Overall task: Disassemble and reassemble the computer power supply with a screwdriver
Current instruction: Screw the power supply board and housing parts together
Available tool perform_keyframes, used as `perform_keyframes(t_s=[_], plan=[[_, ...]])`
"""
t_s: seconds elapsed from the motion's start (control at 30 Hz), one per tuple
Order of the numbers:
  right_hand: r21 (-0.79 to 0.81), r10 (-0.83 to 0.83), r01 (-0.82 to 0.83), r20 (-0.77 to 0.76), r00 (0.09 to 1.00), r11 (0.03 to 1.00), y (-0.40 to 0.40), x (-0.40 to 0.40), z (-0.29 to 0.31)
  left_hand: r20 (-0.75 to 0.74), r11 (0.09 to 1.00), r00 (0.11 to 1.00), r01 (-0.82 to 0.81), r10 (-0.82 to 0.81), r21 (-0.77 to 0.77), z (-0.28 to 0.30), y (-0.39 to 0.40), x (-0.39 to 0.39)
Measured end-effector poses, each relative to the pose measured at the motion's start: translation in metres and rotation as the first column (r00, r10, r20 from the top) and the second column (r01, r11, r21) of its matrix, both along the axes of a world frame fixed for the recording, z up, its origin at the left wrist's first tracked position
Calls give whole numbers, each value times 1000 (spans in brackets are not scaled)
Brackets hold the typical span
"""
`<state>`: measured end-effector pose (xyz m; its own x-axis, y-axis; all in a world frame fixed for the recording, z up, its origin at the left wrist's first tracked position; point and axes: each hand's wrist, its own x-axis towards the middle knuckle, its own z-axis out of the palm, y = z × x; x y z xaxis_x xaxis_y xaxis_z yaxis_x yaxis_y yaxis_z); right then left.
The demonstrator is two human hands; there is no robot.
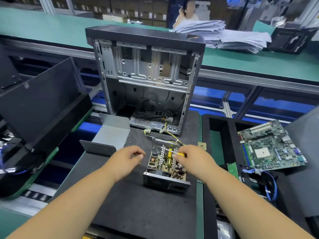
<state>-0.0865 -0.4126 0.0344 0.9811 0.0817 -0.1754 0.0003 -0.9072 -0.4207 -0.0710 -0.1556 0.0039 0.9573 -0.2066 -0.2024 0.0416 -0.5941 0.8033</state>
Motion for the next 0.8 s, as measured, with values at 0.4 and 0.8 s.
perform_keyframes(t_s=[0.4, 0.8], plan=[[436, -13, -1, 30, 999, 900, 31, 34, 20, 184, 921, 911, -386, 369, 62, 30, 45, 14], [425, -141, 131, -9, 990, 896, 77, 74, 13, 88, 943, 989, -138, 116, 303, 0, 70, 115]])
